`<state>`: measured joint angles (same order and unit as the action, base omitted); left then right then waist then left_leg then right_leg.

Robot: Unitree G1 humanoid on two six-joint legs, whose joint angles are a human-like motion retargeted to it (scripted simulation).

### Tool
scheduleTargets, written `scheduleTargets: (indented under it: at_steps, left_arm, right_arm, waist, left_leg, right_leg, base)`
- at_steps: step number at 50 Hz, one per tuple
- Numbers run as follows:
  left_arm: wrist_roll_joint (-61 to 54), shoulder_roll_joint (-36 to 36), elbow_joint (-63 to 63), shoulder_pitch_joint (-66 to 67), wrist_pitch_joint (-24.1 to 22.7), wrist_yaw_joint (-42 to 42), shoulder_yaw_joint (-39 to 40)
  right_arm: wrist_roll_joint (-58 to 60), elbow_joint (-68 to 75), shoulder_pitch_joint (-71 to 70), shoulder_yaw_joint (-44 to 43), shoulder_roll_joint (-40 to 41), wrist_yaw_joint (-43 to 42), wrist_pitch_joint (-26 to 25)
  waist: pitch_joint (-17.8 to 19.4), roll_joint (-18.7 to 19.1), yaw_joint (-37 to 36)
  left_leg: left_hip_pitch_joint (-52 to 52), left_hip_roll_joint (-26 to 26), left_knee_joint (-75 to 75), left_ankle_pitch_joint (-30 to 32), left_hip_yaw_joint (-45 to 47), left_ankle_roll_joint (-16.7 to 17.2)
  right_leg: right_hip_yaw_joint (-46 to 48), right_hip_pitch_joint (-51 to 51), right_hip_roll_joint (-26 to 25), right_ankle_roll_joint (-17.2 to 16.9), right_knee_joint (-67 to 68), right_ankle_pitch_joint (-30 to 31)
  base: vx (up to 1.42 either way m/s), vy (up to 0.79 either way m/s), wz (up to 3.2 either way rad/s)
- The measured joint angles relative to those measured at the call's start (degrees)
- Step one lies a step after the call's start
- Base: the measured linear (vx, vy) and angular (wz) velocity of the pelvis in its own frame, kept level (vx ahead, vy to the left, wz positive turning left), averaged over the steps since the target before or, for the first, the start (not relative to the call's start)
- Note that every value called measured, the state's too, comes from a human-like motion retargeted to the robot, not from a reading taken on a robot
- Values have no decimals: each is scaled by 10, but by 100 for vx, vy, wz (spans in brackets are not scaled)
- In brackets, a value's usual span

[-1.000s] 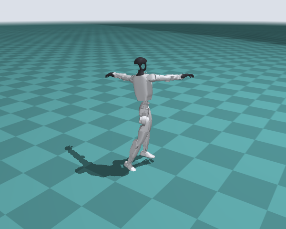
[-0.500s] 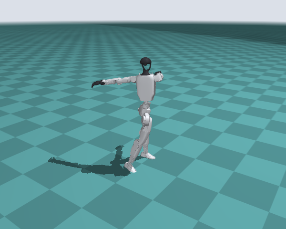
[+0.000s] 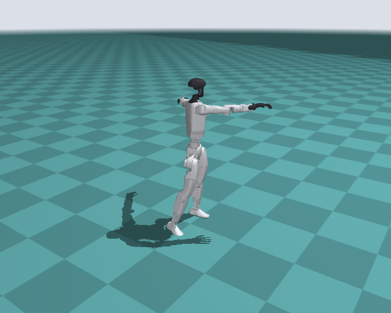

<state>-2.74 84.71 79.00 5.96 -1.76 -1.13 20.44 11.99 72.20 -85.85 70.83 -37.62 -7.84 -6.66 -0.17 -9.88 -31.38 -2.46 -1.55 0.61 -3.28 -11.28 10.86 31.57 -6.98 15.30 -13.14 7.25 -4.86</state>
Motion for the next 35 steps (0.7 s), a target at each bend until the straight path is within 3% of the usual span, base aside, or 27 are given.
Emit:
scheduleTargets:
  at_steps: [8,16,25,35]
  left_arm:
    - [26,0,-30,-167,-10,20,-164]
    - [38,-4,-35,-336,-11,29,-329]
    - [31,-13,-43,-467,-14,30,-452]
    - [30,-23,-40,-534,-12,15,-532]
  right_arm:
    - [-9,-7,44,-11,-177,32,2]
    - [-22,-4,121,-53,-348,58,5]
    - [-51,35,270,-201,-468,88,7]
    - [-82,72,438,-373,-536,112,-4]
  waist:
    - [-6,60,130]
    - [18,114,266]
    - [52,166,442]
    - [47,221,629]
  left_leg:
    - [57,17,14,-13,103,9]
    - [104,34,13,-30,211,22]
    - [156,51,21,-42,331,40]
    - [169,54,31,-44,454,41]
  right_leg:
    - [-106,16,-3,-2,6,1]
    - [-221,42,-22,-10,14,9]
    - [-343,68,-60,-16,17,23]
    - [-463,116,-101,-15,-11,53]
  base:
    - [-3,0,-120]
    - [-2,-2,-126]
    - [0,-1,-124]
    - [2,-2,-114]
